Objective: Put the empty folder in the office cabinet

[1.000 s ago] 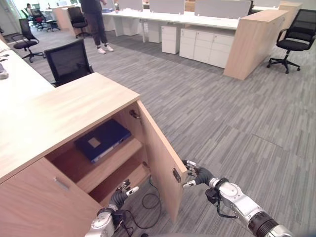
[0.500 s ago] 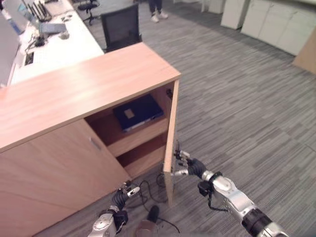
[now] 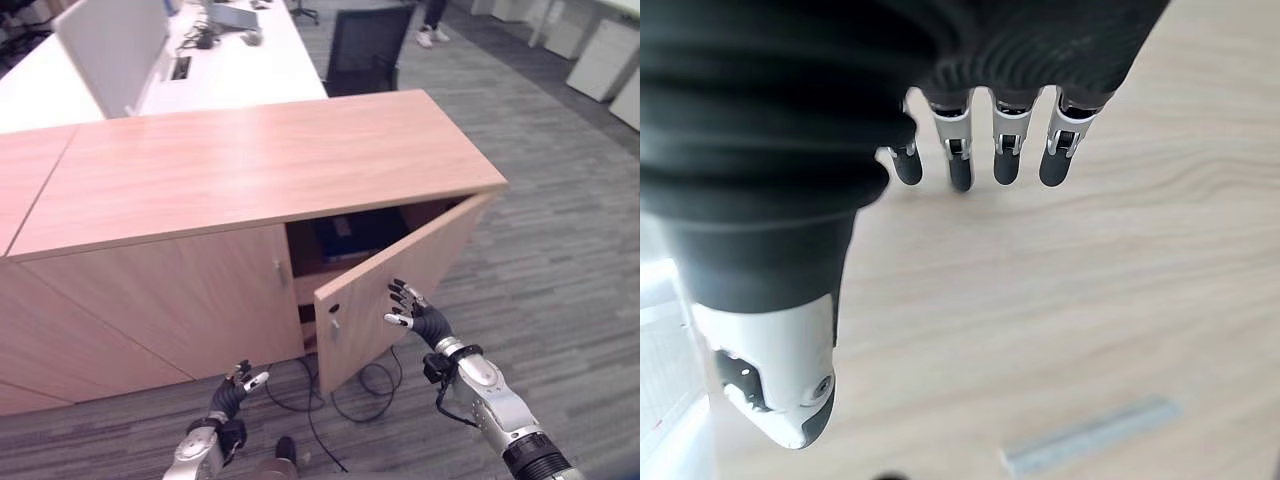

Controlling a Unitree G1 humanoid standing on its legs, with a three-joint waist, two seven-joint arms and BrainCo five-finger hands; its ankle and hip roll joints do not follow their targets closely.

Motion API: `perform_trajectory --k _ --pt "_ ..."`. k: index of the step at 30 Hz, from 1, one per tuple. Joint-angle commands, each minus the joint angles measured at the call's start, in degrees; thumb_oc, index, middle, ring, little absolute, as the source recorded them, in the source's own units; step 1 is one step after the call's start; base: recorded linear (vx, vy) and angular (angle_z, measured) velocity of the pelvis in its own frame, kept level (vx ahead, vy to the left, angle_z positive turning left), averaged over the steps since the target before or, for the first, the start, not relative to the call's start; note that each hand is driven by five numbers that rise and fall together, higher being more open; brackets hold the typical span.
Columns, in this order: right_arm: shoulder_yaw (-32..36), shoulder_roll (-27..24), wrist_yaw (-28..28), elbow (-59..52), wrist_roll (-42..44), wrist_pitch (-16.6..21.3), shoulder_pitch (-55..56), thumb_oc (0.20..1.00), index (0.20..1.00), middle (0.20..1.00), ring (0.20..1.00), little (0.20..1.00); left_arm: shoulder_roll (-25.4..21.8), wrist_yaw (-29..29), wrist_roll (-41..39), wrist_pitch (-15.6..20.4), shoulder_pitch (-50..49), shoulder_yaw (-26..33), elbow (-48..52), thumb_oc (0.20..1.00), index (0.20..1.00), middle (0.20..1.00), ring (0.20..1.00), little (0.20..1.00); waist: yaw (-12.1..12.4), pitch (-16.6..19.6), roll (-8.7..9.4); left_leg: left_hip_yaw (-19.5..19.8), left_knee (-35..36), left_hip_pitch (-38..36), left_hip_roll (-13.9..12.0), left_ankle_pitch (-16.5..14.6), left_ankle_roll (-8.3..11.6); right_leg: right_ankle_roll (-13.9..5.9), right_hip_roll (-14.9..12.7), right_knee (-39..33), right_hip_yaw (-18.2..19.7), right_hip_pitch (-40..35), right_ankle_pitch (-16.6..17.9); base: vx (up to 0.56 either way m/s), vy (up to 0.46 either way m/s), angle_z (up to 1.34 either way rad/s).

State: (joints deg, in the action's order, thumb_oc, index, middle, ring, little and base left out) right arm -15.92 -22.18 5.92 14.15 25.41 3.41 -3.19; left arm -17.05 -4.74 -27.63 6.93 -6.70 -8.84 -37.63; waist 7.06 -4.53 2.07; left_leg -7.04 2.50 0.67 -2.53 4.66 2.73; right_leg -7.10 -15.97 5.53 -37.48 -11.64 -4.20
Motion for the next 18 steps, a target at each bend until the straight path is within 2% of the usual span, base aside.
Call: perform_trajectory --k 1,2,3,4,5,6,7,8,12,18 --pt "-0.66 3.36 0.2 -0.89 0.88 3.31 -5.3 1.0 1.0 1.0 1.0 1.0 -1.16 -0.92 2.36 1.68 0.68 -0.54 1.15 1.0 1.0 1.0 1.0 1.0 2.37 0.51 -0.33 3.16 0.81 -3.1 -2.18 -4.93 1.38 -3.54 -2.31 4.67 3.62 2.71 2.41 0.09 0.263 0.45" --pt "0.54 3.49 -0.42 -0.17 0.23 3.45 -6.15 1.0 1.0 1.0 1.0 1.0 -1.42 -1.11 2.69 1.75 0.34 -0.49 1.45 1.0 1.0 1.0 1.0 1.0 2.22 -0.09 -0.4 3.33 1.16 -4.16 -0.5 -5.5 -0.29 -6.01 -5.81 11.83 5.64 5.73 7.76 0.08 0.228 0.41" --pt "1.23 3.46 -0.89 0.34 -0.36 3.33 -6.12 1.0 1.0 1.0 1.0 1.0 -1.72 -1.08 2.75 1.84 0.29 -0.62 1.71 1.0 1.0 1.0 1.0 1.0 1.53 -0.59 -0.86 4.13 1.3 -4.7 -0.62 -5.57 -0.76 -6.62 -6.01 15.22 8.64 8.06 9.64 0.04 0.181 0.34" --pt "2.11 3.43 -1.41 1.06 -0.52 3.65 -6.53 1.0 1.0 1.0 1.0 1.0 -2.14 -1.01 2.87 2.11 0.5 -0.79 1.94 1.0 1.0 1.0 1.0 1.0 1.12 -0.82 -1.33 4.63 1.32 -4.6 -0.97 -5.38 -1.02 -6.6 -4.93 16.0 12.32 10.47 9.03 0.07 -0.002 0.23" --pt "3.11 3.04 -2.31 2.13 0.11 3.83 -7.53 1.0 1.0 1.0 1.0 1.0 -2.76 -1.12 2.67 2.43 0.65 -1.32 2.39 1.0 1.0 1.0 1.0 1.0 -0.09 -1.0 -1.58 6.58 1.49 -5.12 -1.11 -5.79 -0.47 -4.64 -0.23 8.91 19.22 11.52 3.37 0.05 -0.032 0.35" --pt "3.12 3.02 -2.31 2.17 0.12 3.85 -7.58 1.0 1.0 1.0 1.0 1.0 -2.75 -1.12 2.66 2.42 0.7 -1.32 2.39 1.0 1.0 1.0 1.0 1.0 -0.07 -0.86 -1.69 6.58 1.54 -4.91 -1.25 -5.62 -0.43 -4.54 -0.01 8.45 19.15 11.55 3.75 0.12 -0.078 0.33" --pt "3.76 2.41 -2.84 2.65 0.24 4.37 -7.2 1.0 1.0 1.0 1.0 1.0 -3.21 -1.37 3.14 2.4 0.73 -1.67 2.4 1.0 1.0 1.0 1.0 1.0 -0.36 -0.73 -1.19 7.58 1.4 -5.19 -0.65 -6.11 -0.24 -3.81 1.98 3.92 21.95 10.52 2.02 0.1 -0.099 0.41" --pt "4.75 1.99 -3.42 2.89 1.06 4.58 -7.79 1.0 1.0 1.0 1.0 1.0 -3.26 -1.6 3.05 2.26 1.09 -1.45 1.66 1.0 1.0 1.0 1.0 1.0 -0.39 -0.28 -0.67 9.1 1.57 -5.07 -0.21 -6.08 0.05 -3.48 3.42 -0.61 23.17 9.16 2.45 0.11 -0.144 0.82" --pt "6.22 1.8 -4.29 4.59 2.09 4.8 -7.86 1.0 1.0 1.0 1.0 1.0 -2.63 -1.27 2.67 2.31 0.62 -0.94 0.83 1.0 1.0 1.0 1.0 1.0 -0.03 1.45 -0.12 10.23 2.05 -5.45 -0.99 -5.99 1.1 -2.95 5.19 -7.15 21.3 4.37 3.57 0.09 -0.118 0.53" --pt "5.01 1.51 -5.28 9.7 1.58 4.4 -11.67 1.0 1.0 1.0 1.0 1.0 -2.21 -1.46 2.2 2.01 -0.31 -1.48 0.9 1.0 1.0 1.0 1.0 1.0 1.3 1.85 0.42 10.48 2.39 -6.14 -2.12 -5.34 2.21 -2.27 6.76 -10.52 20.14 1.85 3.64 0.01 -0.067 0.13"
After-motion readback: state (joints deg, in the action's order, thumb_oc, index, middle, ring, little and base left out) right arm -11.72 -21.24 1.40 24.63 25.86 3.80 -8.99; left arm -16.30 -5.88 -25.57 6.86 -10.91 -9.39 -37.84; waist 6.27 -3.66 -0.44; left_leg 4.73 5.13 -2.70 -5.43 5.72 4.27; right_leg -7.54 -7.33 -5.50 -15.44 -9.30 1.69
